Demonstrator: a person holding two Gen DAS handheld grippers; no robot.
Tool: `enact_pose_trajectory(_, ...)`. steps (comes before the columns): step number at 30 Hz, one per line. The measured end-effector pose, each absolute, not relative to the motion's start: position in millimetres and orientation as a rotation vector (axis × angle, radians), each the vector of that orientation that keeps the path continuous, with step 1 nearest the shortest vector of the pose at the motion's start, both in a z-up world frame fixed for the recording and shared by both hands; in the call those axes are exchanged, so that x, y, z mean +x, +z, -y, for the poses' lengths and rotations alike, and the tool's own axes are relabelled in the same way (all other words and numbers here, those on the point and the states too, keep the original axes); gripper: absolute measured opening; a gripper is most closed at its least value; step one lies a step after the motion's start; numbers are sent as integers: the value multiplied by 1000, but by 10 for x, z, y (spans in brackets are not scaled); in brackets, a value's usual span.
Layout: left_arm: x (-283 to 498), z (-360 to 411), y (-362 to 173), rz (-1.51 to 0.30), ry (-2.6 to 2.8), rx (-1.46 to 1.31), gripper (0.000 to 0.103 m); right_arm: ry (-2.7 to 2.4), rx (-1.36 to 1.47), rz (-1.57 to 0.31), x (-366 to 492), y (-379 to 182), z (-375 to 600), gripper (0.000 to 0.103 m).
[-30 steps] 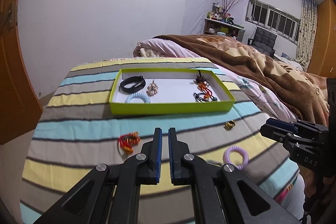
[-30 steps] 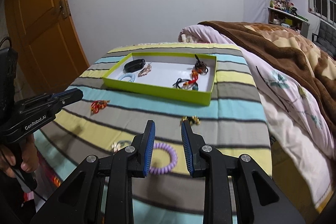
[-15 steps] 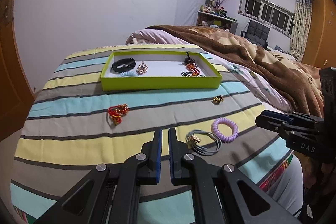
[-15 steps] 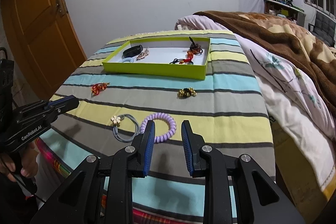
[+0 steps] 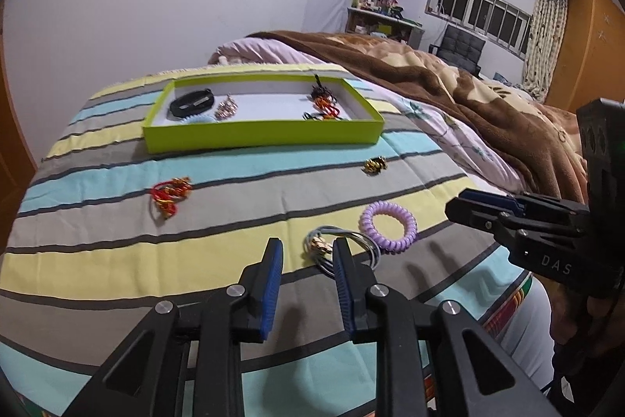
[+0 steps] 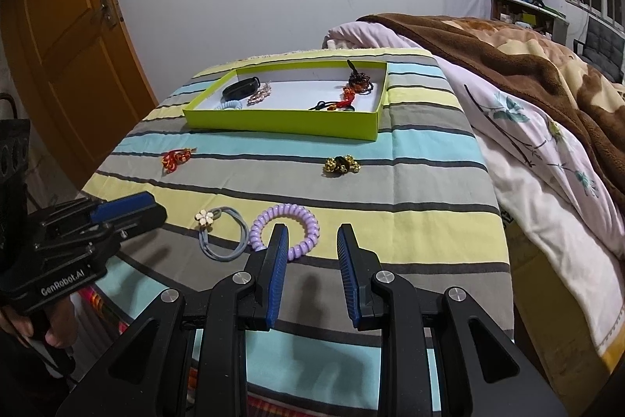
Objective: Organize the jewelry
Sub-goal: 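Grasp the gray flower hair tie with the left gripper while the right moves to the gold charm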
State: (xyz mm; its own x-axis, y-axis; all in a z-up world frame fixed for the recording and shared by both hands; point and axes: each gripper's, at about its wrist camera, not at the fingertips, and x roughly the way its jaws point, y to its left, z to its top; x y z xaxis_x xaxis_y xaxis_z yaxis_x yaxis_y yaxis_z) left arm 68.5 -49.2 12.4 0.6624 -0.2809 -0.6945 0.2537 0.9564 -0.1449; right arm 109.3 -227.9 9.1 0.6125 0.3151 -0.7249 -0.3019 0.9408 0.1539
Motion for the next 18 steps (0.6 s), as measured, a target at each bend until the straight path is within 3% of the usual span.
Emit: enact_pose_trajectory(18,987,696,-193,-883,-275,-8,26,365,-36,-844,1469,-21,2230,27)
